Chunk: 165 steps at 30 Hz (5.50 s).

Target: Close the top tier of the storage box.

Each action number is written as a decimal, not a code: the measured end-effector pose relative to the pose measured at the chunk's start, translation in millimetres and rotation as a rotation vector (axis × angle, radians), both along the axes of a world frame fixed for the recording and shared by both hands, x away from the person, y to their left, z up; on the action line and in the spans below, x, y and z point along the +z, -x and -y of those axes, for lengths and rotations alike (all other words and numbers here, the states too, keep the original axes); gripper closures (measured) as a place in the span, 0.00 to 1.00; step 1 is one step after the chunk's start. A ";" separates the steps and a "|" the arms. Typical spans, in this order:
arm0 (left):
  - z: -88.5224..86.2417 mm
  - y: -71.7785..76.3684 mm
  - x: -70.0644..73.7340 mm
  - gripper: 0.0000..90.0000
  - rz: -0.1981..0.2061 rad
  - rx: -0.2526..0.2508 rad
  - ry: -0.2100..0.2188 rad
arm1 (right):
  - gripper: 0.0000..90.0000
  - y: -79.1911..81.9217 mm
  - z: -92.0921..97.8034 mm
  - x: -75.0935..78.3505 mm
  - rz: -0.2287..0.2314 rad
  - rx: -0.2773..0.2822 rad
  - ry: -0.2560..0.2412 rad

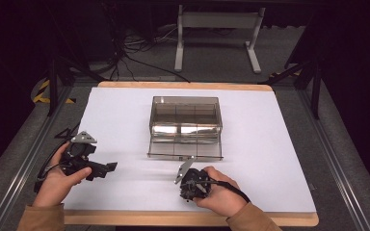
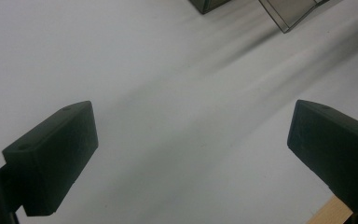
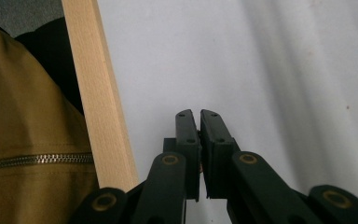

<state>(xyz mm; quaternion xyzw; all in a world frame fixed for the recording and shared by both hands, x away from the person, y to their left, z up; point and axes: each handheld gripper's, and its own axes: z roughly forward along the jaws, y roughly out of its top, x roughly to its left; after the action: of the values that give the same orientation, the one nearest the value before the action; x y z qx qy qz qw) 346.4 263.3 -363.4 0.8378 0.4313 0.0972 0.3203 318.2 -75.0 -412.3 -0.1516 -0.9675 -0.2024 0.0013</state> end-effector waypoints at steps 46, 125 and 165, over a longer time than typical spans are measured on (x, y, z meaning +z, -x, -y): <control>-14.7 9.1 -1.2 0.03 -0.002 0.041 0.005 | 0.97 -15.3 11.5 73.7 0.044 -0.065 -0.094; -16.8 9.9 0.7 0.03 -0.001 0.046 0.011 | 0.97 -90.7 1.7 96.6 0.103 -0.249 -0.129; -16.4 9.4 0.1 0.03 -0.003 0.039 0.007 | 0.97 -101.3 1.5 63.2 0.058 -0.255 -0.057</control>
<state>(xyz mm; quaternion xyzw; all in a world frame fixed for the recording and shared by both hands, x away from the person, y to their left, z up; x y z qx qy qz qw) 337.0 279.8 -363.4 0.8282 0.4485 0.1010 0.3205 419.5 -76.4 -349.1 -0.2674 -0.9339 -0.2325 -0.0481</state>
